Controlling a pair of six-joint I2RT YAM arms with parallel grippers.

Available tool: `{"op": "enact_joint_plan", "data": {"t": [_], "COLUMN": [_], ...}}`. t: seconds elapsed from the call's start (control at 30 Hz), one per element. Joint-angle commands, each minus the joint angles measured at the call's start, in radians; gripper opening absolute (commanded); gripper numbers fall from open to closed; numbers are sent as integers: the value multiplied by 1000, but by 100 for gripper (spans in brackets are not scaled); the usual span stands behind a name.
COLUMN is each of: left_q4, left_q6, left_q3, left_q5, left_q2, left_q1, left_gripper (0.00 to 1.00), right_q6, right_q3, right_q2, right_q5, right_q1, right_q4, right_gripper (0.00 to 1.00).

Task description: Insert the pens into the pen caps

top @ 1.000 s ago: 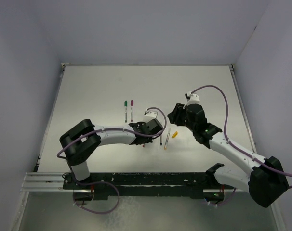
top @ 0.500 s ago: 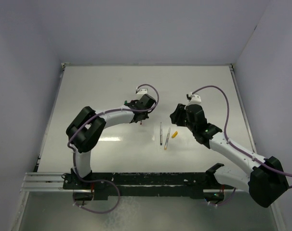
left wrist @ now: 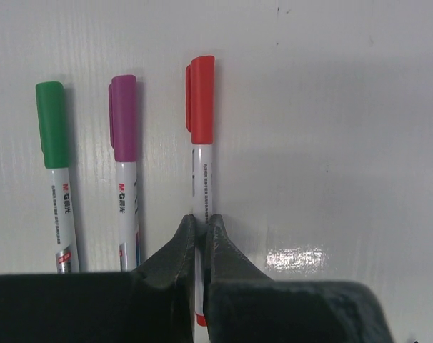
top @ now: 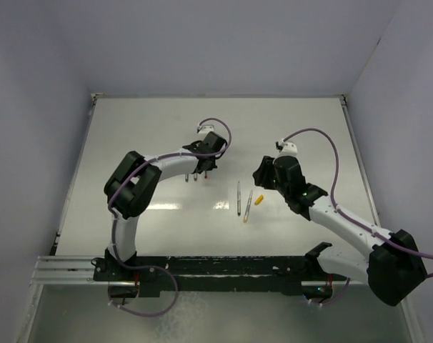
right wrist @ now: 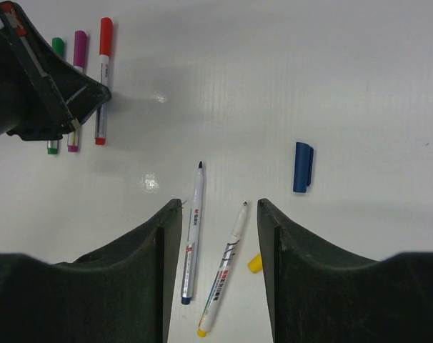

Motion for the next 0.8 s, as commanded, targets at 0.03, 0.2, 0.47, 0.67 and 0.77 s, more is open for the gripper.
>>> {"op": "enact_joint_plan", "data": {"t": [0.03, 0.2, 0.47, 0.67, 0.77], "left_q4": [1, -10, -18, -5, 15], "left_q6": [23, 24, 27, 36, 44], "left_q3": [51, 52, 55, 47, 29], "left_q5": [10, 17, 20, 36, 49], "left_q2": [17, 7, -27, -89, -130], "left_q1": [20, 20, 21, 18, 10], "left_gripper": [2, 15, 29, 35, 37], "right_q6": [0, -8, -27, -16, -1], "right_q3": [6, 4, 7, 11, 22], "right_q2": [35, 41, 53, 62, 69], "right_q5": [13, 11, 9, 62, 101], "right_q1": [0, -1, -1, -1, -2], "right_q4": [6, -4, -12, -37, -59], "right_gripper": [49, 50, 49, 49, 48]}}
